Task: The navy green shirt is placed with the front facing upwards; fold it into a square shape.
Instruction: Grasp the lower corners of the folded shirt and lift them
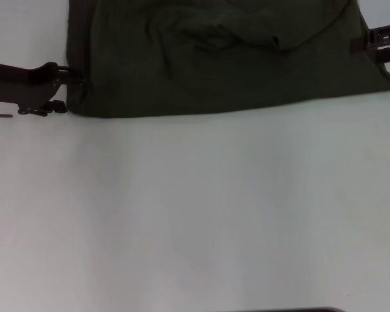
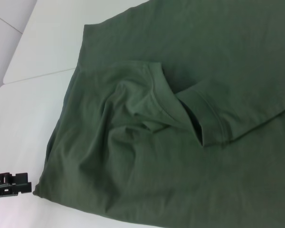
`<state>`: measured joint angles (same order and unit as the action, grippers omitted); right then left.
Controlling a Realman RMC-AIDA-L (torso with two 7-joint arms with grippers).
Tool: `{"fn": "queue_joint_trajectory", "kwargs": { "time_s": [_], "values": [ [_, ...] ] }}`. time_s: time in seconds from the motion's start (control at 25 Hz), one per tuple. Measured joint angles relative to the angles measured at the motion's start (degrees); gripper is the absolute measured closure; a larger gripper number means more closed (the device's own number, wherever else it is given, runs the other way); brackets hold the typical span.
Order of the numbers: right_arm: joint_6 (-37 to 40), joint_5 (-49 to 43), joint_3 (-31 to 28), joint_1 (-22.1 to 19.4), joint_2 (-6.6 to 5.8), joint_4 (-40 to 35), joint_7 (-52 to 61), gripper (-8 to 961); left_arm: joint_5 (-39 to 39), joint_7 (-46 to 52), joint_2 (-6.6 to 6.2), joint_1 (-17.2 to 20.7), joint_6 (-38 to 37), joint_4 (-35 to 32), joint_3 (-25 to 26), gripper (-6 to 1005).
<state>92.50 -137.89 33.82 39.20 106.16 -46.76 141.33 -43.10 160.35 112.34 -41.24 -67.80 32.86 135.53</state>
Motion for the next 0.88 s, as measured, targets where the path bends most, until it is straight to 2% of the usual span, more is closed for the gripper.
{"fn": "queue_joint_trajectory", "kwargs": {
  "time_s": [0.32, 0.6, 0.88],
  "values": [
    [0.1, 0.0, -0.3, 0.0, -0.16, 0.0, 0.5, 11, 0.3, 4.0, -0.55, -0.1, -0.8, -1.4, 0.3, 176],
    [0.1, 0.0, -0.4, 0.1, -0.61, 0.0, 0.6, 11, -0.3, 5.2, 0.10, -0.3, -1.3, -2.3, 1.9, 190],
    [0.2, 0.0, -0.4, 0.2, -0.71, 0.0, 0.6, 12, -0.3, 6.0, -0.13, -0.6, -1.6, -2.5, 2.7, 190]
  ]
}}
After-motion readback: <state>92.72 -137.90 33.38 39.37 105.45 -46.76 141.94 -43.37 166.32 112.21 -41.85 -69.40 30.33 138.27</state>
